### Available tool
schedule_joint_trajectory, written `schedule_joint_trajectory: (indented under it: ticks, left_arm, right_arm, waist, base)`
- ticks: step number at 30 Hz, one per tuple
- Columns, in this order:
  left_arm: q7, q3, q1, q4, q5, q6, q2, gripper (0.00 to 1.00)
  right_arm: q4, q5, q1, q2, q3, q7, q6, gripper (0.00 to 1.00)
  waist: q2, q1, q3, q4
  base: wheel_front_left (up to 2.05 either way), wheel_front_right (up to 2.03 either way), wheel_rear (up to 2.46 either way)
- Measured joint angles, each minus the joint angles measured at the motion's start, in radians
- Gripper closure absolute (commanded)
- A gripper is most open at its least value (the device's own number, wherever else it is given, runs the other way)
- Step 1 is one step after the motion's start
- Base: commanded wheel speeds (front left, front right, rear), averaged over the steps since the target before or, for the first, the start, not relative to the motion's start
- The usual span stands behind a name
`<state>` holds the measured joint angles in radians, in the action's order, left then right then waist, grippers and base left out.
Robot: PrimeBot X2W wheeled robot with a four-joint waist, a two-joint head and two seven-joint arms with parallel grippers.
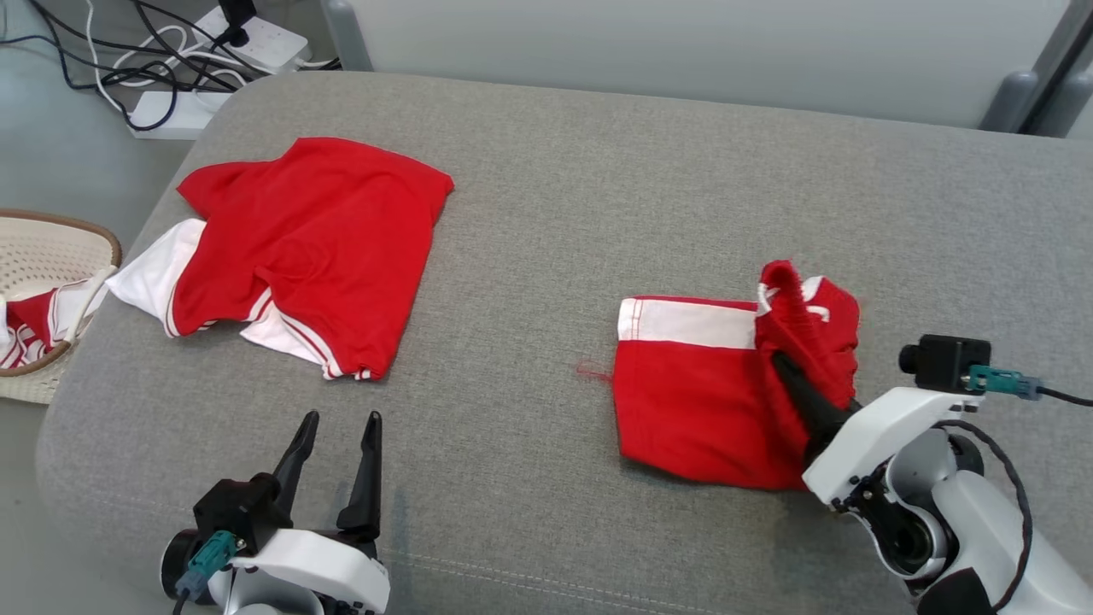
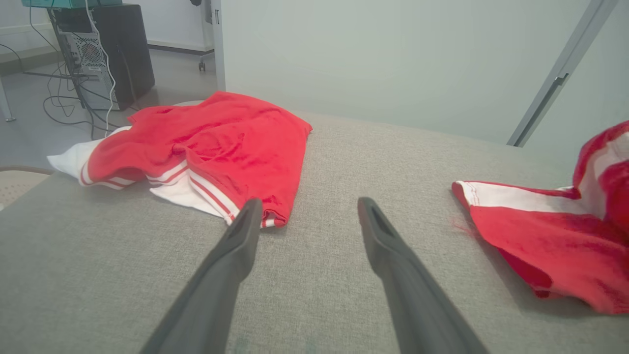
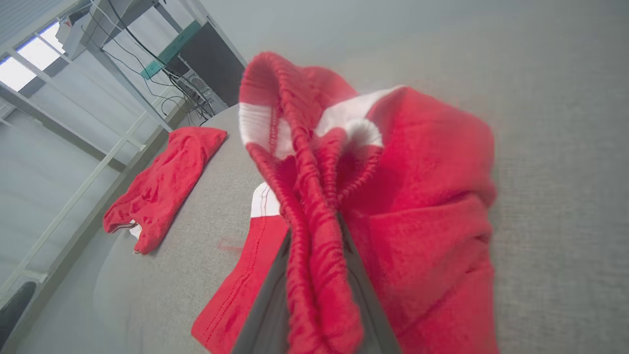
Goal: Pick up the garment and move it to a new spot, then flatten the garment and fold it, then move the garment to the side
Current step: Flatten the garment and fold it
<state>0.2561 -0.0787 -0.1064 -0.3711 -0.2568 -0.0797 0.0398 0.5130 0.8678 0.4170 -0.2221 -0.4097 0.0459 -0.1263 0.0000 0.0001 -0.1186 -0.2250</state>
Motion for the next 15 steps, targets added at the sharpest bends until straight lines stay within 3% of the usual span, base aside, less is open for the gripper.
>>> schedule_joint_trajectory:
  ticks: [11, 12, 13, 15]
  left_arm:
    - [0.0, -0.041, 0.0, 0.008, -0.041, 0.012, 0.0, 0.0]
    - [0.0, -0.042, 0.001, 0.007, -0.044, 0.012, 0.001, 0.0]
    - [0.0, -0.042, 0.002, 0.007, -0.044, 0.012, 0.001, 0.0]
    - [0.0, -0.04, 0.005, 0.007, -0.044, 0.012, 0.001, 0.0]
  right_arm:
    - [0.025, 0.001, 0.01, 0.009, -0.086, 0.032, 0.0, 1.0]
    - [0.038, 0.0, 0.012, 0.011, -0.086, 0.025, 0.0, 0.66]
    - [0.057, -0.006, 0.019, 0.012, -0.087, 0.023, 0.0, 0.0]
    - [0.082, -0.011, 0.034, 0.018, -0.087, 0.013, 0.0, 0.0]
  waist:
    - [0.0, -0.0001, -0.006, -0.096]
    - [0.0, 0.0, -0.008, -0.106]
    - [0.0, 0.0, -0.009, -0.116]
    - [0.0, 0.0, -0.013, -0.129]
  base:
    - [0.0, 0.0, 0.0]
    - [0.0, 0.0, 0.0]
    - [0.0, 0.0, 0.0]
    - [0.0, 0.0, 0.0]
